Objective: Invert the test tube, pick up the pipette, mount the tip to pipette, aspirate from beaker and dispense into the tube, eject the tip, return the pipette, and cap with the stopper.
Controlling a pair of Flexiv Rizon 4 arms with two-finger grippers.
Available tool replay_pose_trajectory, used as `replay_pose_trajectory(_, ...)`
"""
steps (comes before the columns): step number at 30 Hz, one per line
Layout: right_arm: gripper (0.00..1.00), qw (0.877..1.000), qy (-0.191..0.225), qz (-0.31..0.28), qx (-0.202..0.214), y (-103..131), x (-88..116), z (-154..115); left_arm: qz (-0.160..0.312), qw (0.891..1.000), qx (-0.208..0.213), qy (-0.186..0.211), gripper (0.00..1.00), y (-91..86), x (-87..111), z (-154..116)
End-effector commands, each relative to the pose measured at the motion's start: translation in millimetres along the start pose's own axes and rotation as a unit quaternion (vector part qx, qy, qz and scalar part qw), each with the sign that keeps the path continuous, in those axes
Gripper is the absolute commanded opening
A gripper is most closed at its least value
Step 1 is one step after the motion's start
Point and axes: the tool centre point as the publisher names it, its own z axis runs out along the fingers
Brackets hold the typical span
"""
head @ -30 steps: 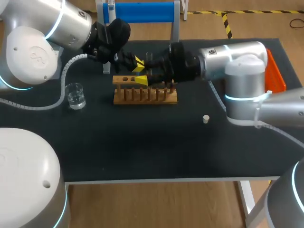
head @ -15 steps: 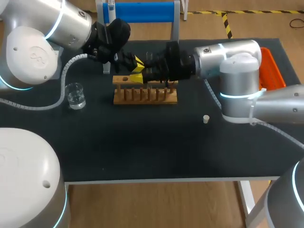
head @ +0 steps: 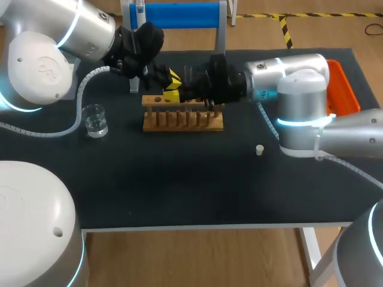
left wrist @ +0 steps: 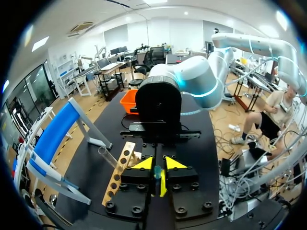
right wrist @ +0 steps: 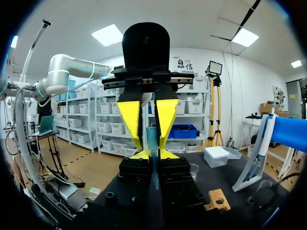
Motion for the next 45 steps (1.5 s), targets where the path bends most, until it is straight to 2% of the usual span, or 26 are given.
replay_pose_trajectory(1, 0.00, 1.000, 0.000, 0.000, 0.000, -2, 0, -8, 0.000, 1.000, -0.002, 0.001, 1.00, -1.4, 2.8, -2)
replay_pose_trajectory(5, 0.00, 1.000, -0.005, 0.003, 0.003, -7, 8, -24, 0.000, 1.000, -0.002, 0.001, 1.00, -1.4, 2.8, -2)
replay_pose_trajectory(12, 0.00, 1.000, -0.017, 0.002, 0.008, -14, 28, -68, 0.000, 1.000, -0.002, 0.001, 1.00, -1.4, 2.8, -2)
replay_pose_trajectory(23, 0.00, 0.999, -0.043, -0.004, 0.006, -28, 76, -168, 0.000, 1.000, -0.002, 0.001, 1.00, -1.4, 2.8, -2)
replay_pose_trajectory(28, 0.00, 0.998, -0.059, -0.004, 0.004, -39, 93, -203, 0.000, 1.000, -0.002, 0.001, 1.00, -1.4, 2.8, -2)
replay_pose_trajectory(34, 0.00, 0.998, -0.065, -0.004, 0.007, -52, 108, -228, 0.000, 1.000, -0.002, 0.001, 1.00, -1.4, 2.8, -2)
replay_pose_trajectory(45, 0.00, 0.997, -0.073, -0.001, 0.004, -66, 122, -249, 0.000, 1.000, -0.002, 0.001, 1.00, -1.4, 2.8, -2)
